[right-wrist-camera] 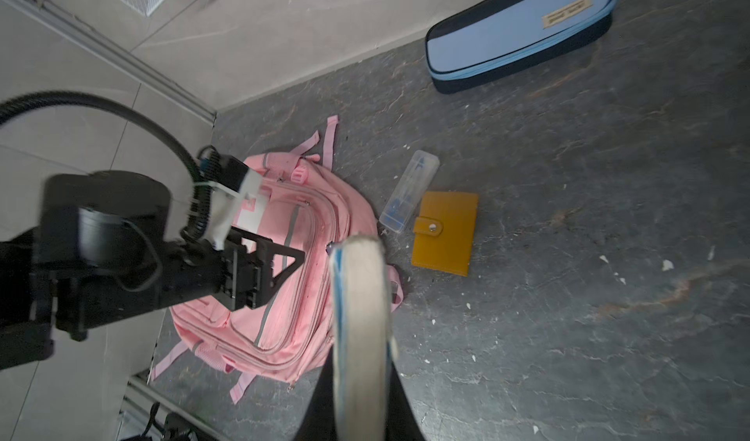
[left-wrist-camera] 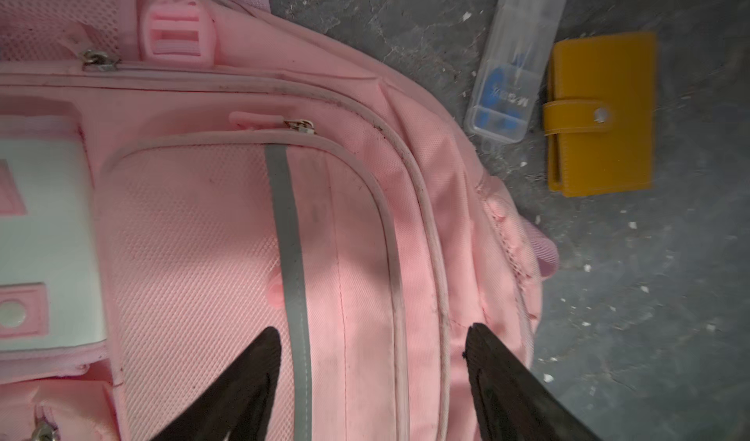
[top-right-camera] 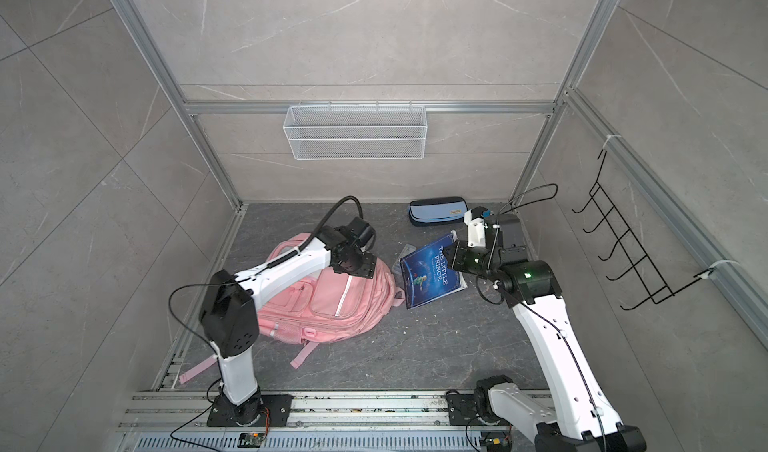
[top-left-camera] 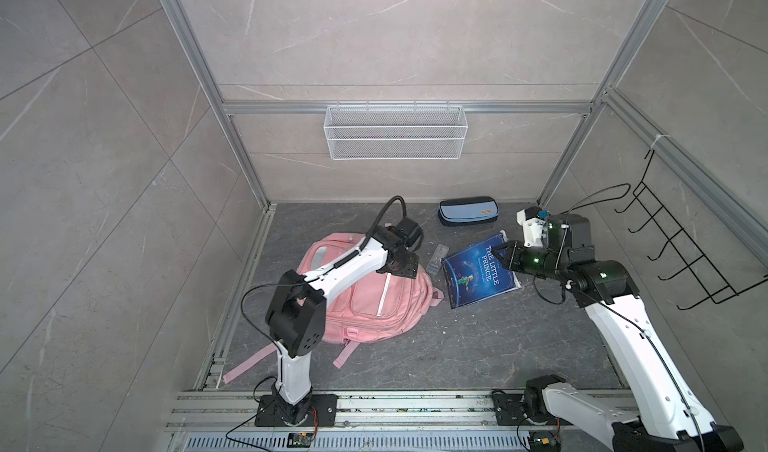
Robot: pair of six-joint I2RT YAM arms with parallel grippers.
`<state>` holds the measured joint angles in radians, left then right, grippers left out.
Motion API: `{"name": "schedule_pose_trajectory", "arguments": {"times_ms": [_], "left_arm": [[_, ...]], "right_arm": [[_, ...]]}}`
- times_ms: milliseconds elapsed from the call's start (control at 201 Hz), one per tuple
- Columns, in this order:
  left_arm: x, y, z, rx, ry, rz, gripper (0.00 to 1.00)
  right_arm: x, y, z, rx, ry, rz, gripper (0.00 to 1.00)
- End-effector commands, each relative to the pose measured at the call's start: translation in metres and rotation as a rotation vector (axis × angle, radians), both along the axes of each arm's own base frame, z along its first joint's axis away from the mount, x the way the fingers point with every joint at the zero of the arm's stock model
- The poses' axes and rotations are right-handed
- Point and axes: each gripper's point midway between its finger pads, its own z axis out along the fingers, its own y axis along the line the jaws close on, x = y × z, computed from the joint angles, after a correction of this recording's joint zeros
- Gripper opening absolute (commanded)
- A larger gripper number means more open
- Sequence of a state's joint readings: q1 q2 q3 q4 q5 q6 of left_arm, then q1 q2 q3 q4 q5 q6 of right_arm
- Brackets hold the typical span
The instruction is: Pack the student bag
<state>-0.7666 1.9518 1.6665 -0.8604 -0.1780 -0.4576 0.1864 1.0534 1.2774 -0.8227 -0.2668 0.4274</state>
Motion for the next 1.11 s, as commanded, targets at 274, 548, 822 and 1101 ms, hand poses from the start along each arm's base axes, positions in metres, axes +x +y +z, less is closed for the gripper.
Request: {"name": "schedule_pose_trajectory", "arguments": {"times_ms": [274,548,822,1101], "left_arm": [[0.002,0.022,-0.01,0.187,-0.025,0.057,0.17],[-0.002,0.026,0.073,-0.029,-0.094,0.033,0.0],[-0.029,0.031,0.173,-0.507,-0.1,-0.072,0.0],[-0.044,0.017,0.239,-0.917,-0.144,-0.101,0.0]], "right_arm": [[-0.003,-0.014,-0.001,0.01,0.013,-0.111,0.0],[0.0,-0.007,-0.003,0.067,0.027,-0.11,0.0],[0.009,0.018,-0.007,0.255,0.05,-0.069,0.0],[0.047,0.066,-0.029,0.503,0.095,-0.047,0.0]]}}
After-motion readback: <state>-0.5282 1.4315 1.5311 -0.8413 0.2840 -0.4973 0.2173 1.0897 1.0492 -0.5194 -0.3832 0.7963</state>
